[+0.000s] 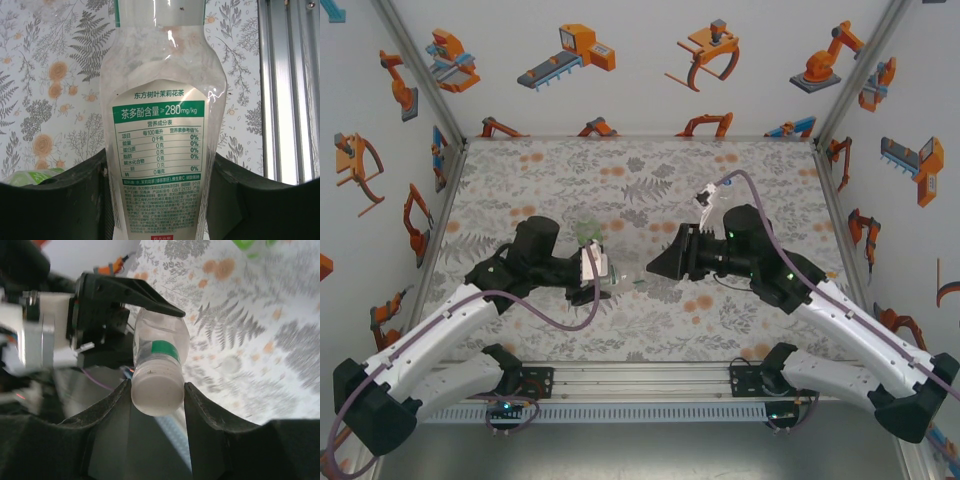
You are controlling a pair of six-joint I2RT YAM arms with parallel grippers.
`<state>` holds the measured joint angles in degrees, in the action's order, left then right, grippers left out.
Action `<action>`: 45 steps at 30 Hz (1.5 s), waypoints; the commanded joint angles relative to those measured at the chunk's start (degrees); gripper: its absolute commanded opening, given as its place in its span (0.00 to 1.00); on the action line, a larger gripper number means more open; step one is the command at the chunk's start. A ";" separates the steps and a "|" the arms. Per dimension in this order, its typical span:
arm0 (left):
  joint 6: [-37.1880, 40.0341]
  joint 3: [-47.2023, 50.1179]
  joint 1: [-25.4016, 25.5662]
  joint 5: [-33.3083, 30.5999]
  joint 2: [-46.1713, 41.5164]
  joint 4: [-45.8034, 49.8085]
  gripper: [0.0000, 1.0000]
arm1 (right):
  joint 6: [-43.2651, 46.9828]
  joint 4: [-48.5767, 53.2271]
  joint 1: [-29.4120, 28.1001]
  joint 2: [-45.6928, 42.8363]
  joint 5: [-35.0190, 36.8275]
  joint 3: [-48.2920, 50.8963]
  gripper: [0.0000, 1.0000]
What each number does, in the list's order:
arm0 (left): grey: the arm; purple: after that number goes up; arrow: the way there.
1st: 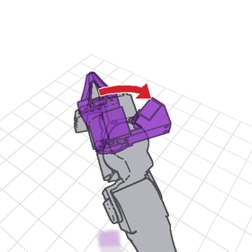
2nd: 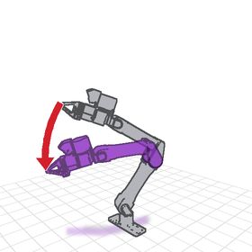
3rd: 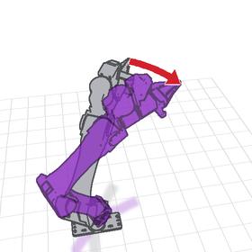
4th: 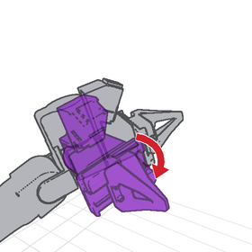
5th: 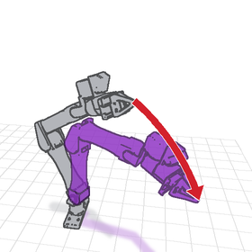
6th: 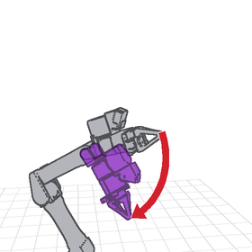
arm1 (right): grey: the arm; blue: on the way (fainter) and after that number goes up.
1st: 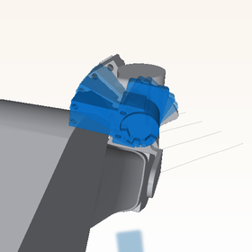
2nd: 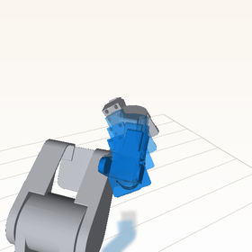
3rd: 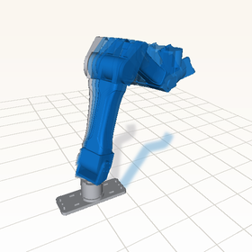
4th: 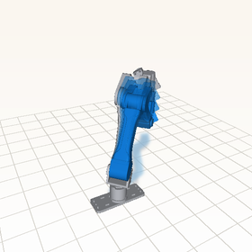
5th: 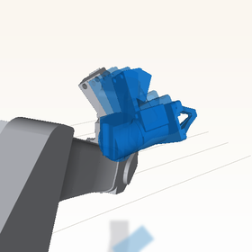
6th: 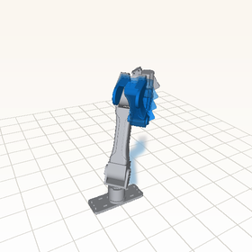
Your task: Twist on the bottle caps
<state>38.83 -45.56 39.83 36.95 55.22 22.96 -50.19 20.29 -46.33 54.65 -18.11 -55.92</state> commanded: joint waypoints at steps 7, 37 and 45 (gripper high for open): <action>-3.05 -5.40 0.29 0.19 2.00 -2.66 0.02 | -35.54 1.46 -0.17 -3.34 4.45 5.05 0.00; -1.40 -10.82 1.31 10.74 10.13 -6.32 0.03 | 39.07 6.10 -0.17 -15.90 4.29 -5.95 0.57; -0.50 -9.39 2.35 10.29 8.07 -3.42 0.03 | 69.13 18.84 -0.17 -12.58 -10.71 -13.38 0.56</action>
<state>37.91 -55.33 41.47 44.88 64.84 18.61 1.98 32.86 -46.33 40.10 -21.10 -66.24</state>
